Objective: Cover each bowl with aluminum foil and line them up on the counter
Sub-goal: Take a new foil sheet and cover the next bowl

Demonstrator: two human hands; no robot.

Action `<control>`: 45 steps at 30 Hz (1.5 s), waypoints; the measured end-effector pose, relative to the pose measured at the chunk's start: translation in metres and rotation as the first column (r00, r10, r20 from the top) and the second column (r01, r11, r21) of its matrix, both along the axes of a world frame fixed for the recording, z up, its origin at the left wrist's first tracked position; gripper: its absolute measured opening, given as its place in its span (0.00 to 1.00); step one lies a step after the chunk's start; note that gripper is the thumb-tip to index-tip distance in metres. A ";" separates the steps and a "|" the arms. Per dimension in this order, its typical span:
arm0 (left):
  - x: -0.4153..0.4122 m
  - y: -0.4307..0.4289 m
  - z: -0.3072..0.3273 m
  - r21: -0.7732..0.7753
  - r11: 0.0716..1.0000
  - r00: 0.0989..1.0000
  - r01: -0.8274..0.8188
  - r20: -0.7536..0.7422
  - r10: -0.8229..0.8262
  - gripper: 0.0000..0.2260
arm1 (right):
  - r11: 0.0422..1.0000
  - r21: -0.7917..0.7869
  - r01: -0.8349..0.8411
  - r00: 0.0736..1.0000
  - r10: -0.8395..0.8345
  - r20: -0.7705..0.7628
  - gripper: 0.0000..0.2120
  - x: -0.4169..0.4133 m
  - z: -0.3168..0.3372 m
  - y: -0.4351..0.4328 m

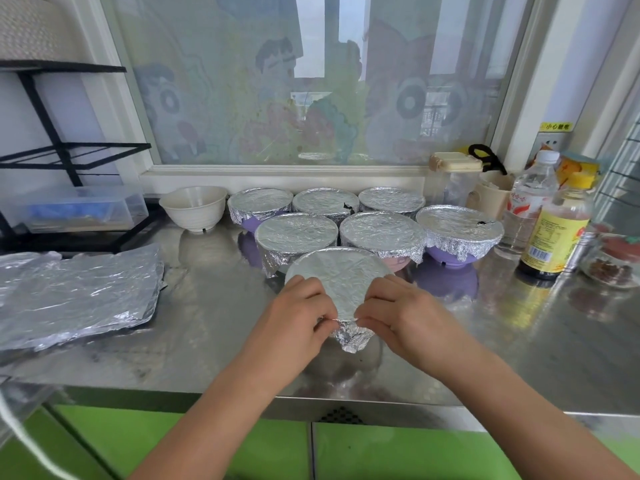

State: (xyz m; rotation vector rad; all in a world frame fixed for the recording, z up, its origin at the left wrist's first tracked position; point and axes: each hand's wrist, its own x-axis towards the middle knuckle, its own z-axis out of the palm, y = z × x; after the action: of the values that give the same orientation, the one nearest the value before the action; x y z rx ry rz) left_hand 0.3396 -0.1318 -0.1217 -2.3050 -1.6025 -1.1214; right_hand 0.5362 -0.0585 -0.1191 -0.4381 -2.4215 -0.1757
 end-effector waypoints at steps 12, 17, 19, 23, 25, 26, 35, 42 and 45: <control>-0.001 0.007 0.003 0.004 0.999 0.995 0.051 -0.082 -0.050 0.10 | 0.998 -0.051 0.024 1.000 -0.024 0.001 0.04 0.009 0.000 0.009; -0.004 0.011 0.002 0.017 0.999 0.998 0.044 -0.055 -0.043 0.09 | 0.994 -0.107 0.027 0.999 -0.030 -0.020 0.11 0.015 0.002 0.008; -0.010 0.011 0.001 0.007 0.998 0.998 0.058 -0.028 -0.057 0.10 | 0.978 -0.178 0.110 0.992 -0.120 -0.046 0.26 0.022 0.007 0.011; -0.017 0.007 0.003 -0.076 0.994 0.984 -0.074 0.155 0.085 0.33 | 0.707 -0.671 0.223 0.954 -0.300 0.001 0.54 0.033 0.015 0.017; -0.015 0.006 0.004 -0.216 0.971 0.955 -0.100 0.253 0.154 0.45 | 0.552 -0.823 0.132 0.967 -0.256 -0.016 0.60 0.034 0.006 0.025; -0.014 0.007 0.003 -0.249 0.968 0.934 -0.031 0.339 0.117 0.44 | 0.505 -0.858 0.096 0.968 -0.247 -0.037 0.63 0.034 0.000 0.029; -0.009 0.008 -0.010 -0.247 0.966 0.806 0.083 0.587 0.080 0.39 | 0.416 -0.905 -0.094 0.940 -0.264 -0.219 0.40 0.026 -0.019 0.029; -0.021 0.016 -0.019 -0.308 0.926 0.724 0.218 0.687 0.058 0.50 | 0.356 -0.929 -0.099 0.957 -0.222 -0.188 0.66 0.035 -0.006 0.034; -0.020 0.018 -0.024 -0.308 0.921 0.701 0.238 0.711 0.057 0.47 | 0.302 -0.938 -0.171 0.957 -0.176 -0.231 0.58 0.031 -0.009 0.033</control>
State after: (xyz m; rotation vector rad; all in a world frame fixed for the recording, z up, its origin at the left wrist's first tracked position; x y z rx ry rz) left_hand 0.3198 -0.1142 -0.1459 -2.3189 -2.1223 -2.1006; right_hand 0.5672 -0.0256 -0.1282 -0.9017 -1.9274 1.3749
